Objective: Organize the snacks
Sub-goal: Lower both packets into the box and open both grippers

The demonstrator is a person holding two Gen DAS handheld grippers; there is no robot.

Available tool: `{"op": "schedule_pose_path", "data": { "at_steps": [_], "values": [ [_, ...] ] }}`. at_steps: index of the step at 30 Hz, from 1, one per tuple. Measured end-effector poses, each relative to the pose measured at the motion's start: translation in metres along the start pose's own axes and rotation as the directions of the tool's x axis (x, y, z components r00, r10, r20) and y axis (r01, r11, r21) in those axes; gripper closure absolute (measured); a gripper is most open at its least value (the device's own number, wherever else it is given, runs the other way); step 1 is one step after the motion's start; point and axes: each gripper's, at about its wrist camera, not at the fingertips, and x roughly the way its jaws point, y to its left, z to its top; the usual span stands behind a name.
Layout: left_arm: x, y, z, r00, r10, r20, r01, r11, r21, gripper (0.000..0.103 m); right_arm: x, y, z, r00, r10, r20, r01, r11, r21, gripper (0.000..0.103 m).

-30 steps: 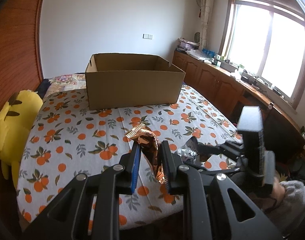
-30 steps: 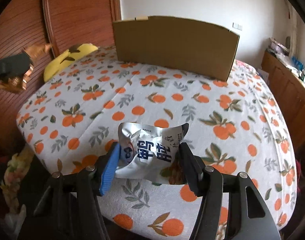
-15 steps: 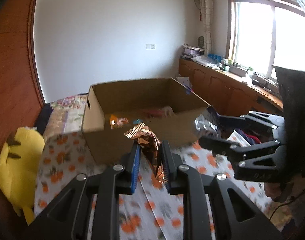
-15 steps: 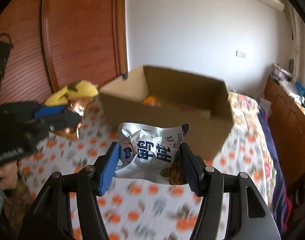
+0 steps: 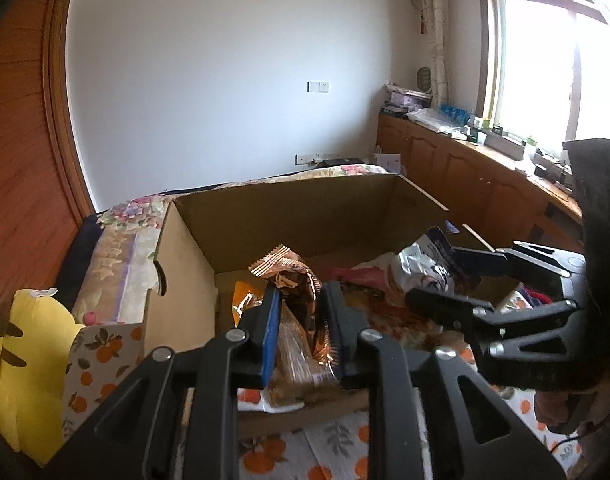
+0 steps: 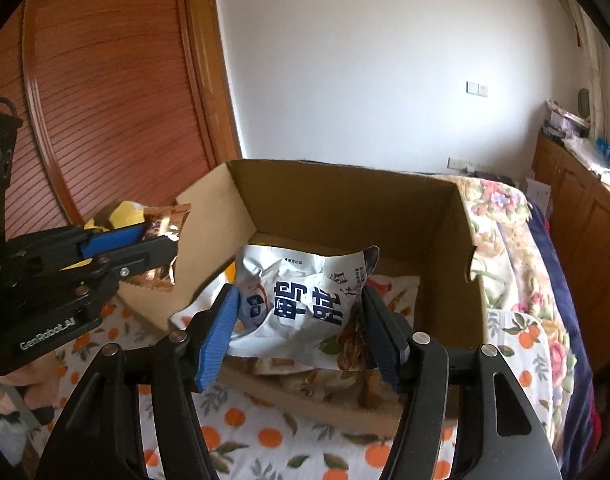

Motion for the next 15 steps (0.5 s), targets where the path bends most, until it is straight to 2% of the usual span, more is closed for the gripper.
{"op": "schedule_pose_path", "data": {
  "at_steps": [1, 4, 9, 12, 15],
  "values": [
    [0.002, 0.000, -0.001, 1.000, 0.005, -0.003, -0.005, 1.000, -0.002, 0.073, 0.003, 0.000, 0.000, 1.000, -0.003, -0.005, 0.003, 1.000, -0.001, 0.036],
    [0.005, -0.001, -0.001, 1.000, 0.023, -0.005, -0.023, 1.000, -0.008, 0.065, 0.010, 0.003, -0.003, 1.000, -0.016, -0.026, 0.015, 1.000, -0.015, 0.029],
    [-0.013, -0.006, -0.009, 0.999, 0.053, -0.009, -0.053, 0.999, -0.009, 0.061, 0.007, 0.008, -0.006, 0.999, -0.029, -0.030, 0.029, 0.999, -0.021, 0.025],
    [-0.033, -0.012, -0.012, 0.997, 0.079, 0.019, -0.079, 0.997, 0.005, 0.057, -0.007, 0.012, -0.004, 0.999, -0.042, 0.004, 0.042, 0.999, -0.009, 0.024],
    [-0.047, -0.016, -0.008, 0.992, 0.113, 0.052, -0.115, 0.993, 0.039, 0.057, -0.017, 0.020, 0.004, 0.995, -0.088, 0.048, 0.090, 0.995, -0.031, 0.023]
  ]
}}
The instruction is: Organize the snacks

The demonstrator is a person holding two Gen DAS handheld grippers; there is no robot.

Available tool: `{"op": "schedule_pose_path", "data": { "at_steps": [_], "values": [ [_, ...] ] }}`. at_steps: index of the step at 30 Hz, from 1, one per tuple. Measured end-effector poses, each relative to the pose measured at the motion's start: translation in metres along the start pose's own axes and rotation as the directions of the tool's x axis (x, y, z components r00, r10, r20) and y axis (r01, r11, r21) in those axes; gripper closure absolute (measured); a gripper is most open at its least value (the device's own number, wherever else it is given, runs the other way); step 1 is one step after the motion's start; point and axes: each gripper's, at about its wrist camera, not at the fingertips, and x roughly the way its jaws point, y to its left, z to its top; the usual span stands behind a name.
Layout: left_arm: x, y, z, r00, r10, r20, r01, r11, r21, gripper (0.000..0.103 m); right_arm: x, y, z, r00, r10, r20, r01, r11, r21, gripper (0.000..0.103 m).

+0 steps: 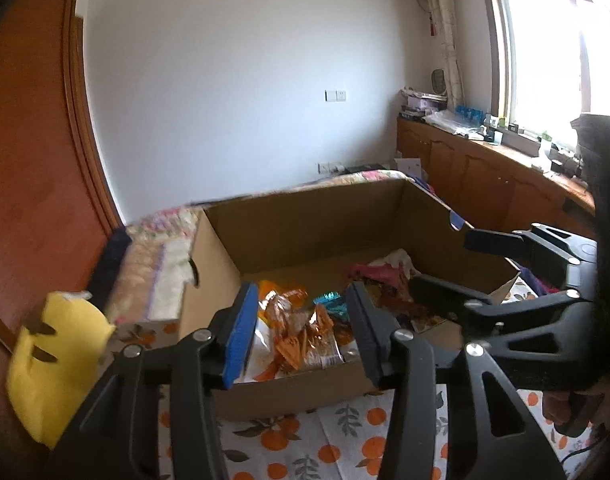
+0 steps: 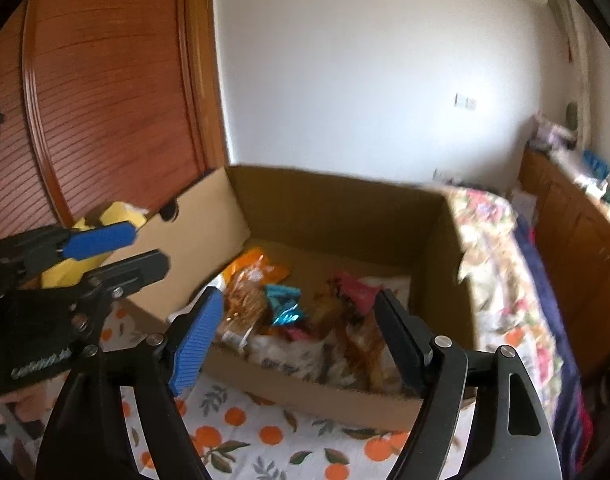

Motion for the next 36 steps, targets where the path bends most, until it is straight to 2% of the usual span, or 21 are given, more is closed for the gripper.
{"op": "schedule_pose_path", "data": {
  "at_steps": [3, 9, 17, 20, 26, 30, 33, 36],
  "values": [
    [-0.007, 0.001, 0.004, 1.000, -0.008, 0.004, 0.007, 1.000, 0.002, 0.056, 0.005, -0.003, 0.003, 0.999, 0.021, -0.039, -0.020, 1.000, 0.019, 0.023],
    [-0.026, 0.008, 0.002, 1.000, -0.002, 0.001, 0.002, 0.999, -0.039, 0.055, -0.013, -0.016, -0.002, 0.999, 0.041, -0.021, -0.039, 0.995, 0.091, 0.023],
    [-0.091, -0.008, -0.022, 0.999, 0.002, 0.034, 0.000, 0.999, -0.050, 0.047, -0.094, 0.001, -0.027, 0.999, 0.041, 0.029, -0.044, 0.995, 0.087, 0.017],
    [-0.120, -0.015, -0.034, 0.998, 0.010, 0.058, -0.007, 0.998, -0.054, 0.037, -0.135, 0.012, -0.046, 0.998, 0.034, 0.048, -0.038, 0.996, 0.083, 0.015],
    [-0.172, -0.034, -0.062, 0.995, 0.038, 0.088, -0.034, 0.999, -0.037, 0.032, -0.192, 0.026, -0.080, 0.998, 0.018, 0.063, -0.023, 0.997, 0.074, 0.010],
    [-0.200, -0.042, -0.076, 0.995, 0.039, 0.094, -0.035, 0.999, -0.041, 0.023, -0.223, 0.032, -0.099, 0.997, 0.004, 0.076, -0.011, 0.996, 0.085, 0.004],
    [-0.221, -0.048, -0.087, 0.993, 0.049, 0.112, -0.045, 0.998, -0.036, 0.000, -0.245, 0.034, -0.111, 0.996, -0.005, 0.093, -0.005, 0.995, 0.099, 0.000],
    [-0.234, -0.053, -0.095, 0.993, 0.048, 0.111, -0.046, 0.999, -0.026, 0.000, -0.259, 0.037, -0.122, 0.996, -0.013, 0.090, 0.004, 0.995, 0.103, 0.000]
  ]
}}
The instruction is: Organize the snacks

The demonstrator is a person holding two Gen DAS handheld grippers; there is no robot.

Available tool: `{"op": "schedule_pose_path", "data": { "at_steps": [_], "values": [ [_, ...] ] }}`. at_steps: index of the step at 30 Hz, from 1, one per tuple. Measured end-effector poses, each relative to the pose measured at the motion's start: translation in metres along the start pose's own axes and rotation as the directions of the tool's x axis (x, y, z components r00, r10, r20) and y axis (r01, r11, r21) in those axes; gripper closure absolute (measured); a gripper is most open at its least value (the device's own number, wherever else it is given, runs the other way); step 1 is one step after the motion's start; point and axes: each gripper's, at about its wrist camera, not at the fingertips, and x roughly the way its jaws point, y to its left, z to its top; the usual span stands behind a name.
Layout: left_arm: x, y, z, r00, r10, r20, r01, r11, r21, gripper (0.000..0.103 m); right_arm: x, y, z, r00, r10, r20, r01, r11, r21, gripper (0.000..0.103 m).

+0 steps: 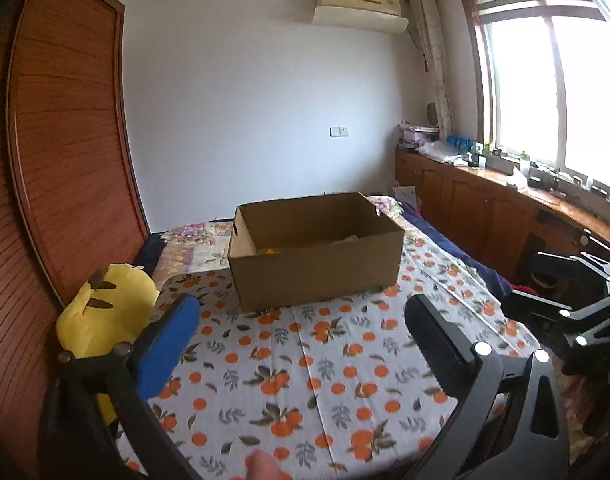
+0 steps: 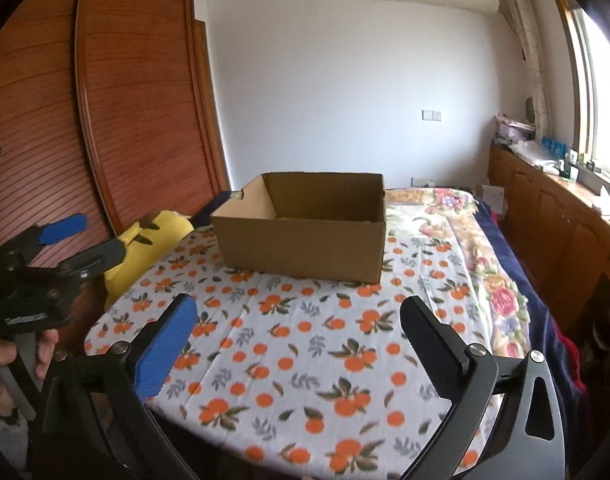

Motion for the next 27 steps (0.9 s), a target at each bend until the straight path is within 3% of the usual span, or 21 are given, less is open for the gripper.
{"op": "schedule_pose_path", "data": {
  "at_steps": [7, 12, 27],
  "values": [
    [-0.029, -0.005, -0.023, 1.000, 0.028, -0.013, -0.028, 1.000, -0.007, 0.000, -0.021, 0.009, -0.025, 0.998, -0.055, -0.028, 0.055, 0.998, -0.019, 0.000],
    [-0.046, -0.005, -0.038, 0.999, 0.048, -0.011, -0.049, 0.999, -0.023, 0.000, -0.038, 0.013, -0.039, 0.996, -0.091, -0.001, 0.091, 0.996, -0.002, 0.000],
    [-0.058, -0.001, -0.060, 0.998, 0.047, -0.037, -0.050, 0.996, -0.069, 0.000, -0.064, 0.028, -0.053, 0.987, -0.151, 0.052, 0.152, 0.988, -0.010, 0.000]
  ]
}}
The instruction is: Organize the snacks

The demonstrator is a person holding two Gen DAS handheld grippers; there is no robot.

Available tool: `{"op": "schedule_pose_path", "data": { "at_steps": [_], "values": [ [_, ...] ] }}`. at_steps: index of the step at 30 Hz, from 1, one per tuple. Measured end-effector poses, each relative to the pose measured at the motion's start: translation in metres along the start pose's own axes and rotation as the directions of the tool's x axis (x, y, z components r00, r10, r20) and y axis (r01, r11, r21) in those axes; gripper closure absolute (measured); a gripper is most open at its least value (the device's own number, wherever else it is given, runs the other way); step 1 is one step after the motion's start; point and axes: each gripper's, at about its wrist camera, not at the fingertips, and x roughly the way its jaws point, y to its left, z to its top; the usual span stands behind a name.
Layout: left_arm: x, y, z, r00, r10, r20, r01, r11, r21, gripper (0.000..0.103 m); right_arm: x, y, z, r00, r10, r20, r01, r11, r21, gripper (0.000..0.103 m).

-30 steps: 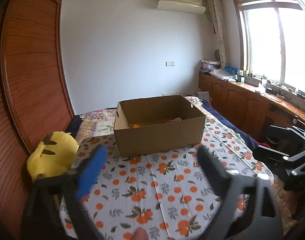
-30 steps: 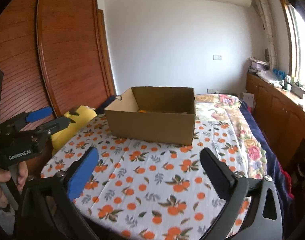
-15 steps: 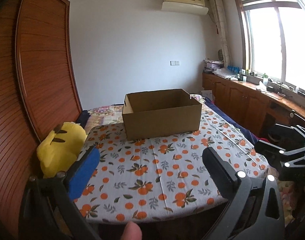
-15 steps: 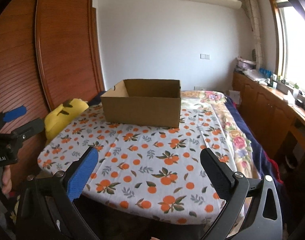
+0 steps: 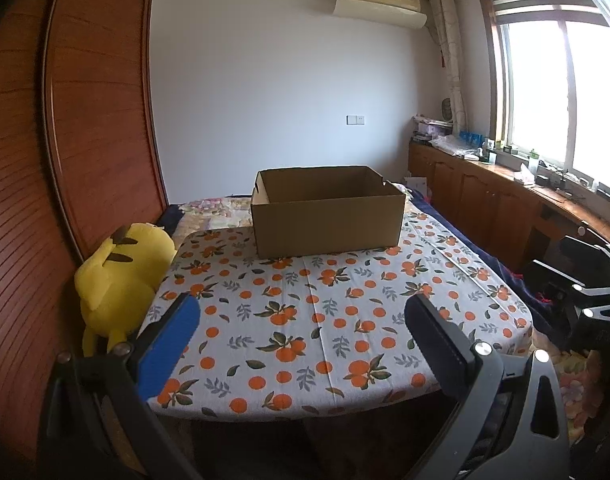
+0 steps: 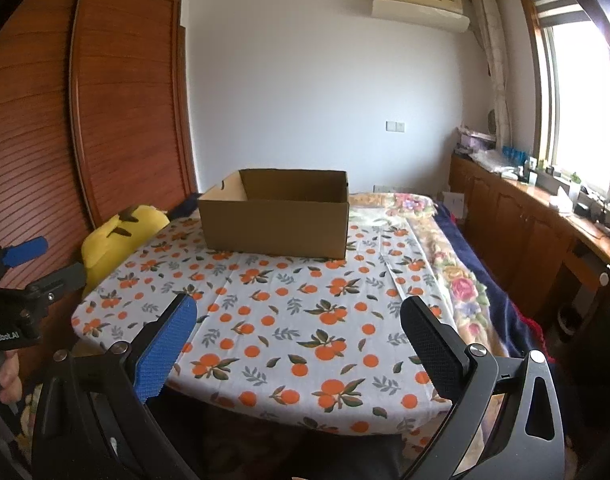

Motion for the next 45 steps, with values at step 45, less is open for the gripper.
{"op": "schedule_pose_path", "data": {
  "at_steps": [45],
  "values": [
    [-0.018, 0.004, 0.004, 0.999, 0.028, 0.040, -0.028, 1.000, 0.003, 0.000, -0.003, 0.000, -0.003, 1.000, -0.027, 0.005, 0.026, 1.000, 0.013, 0.000]
  ]
}}
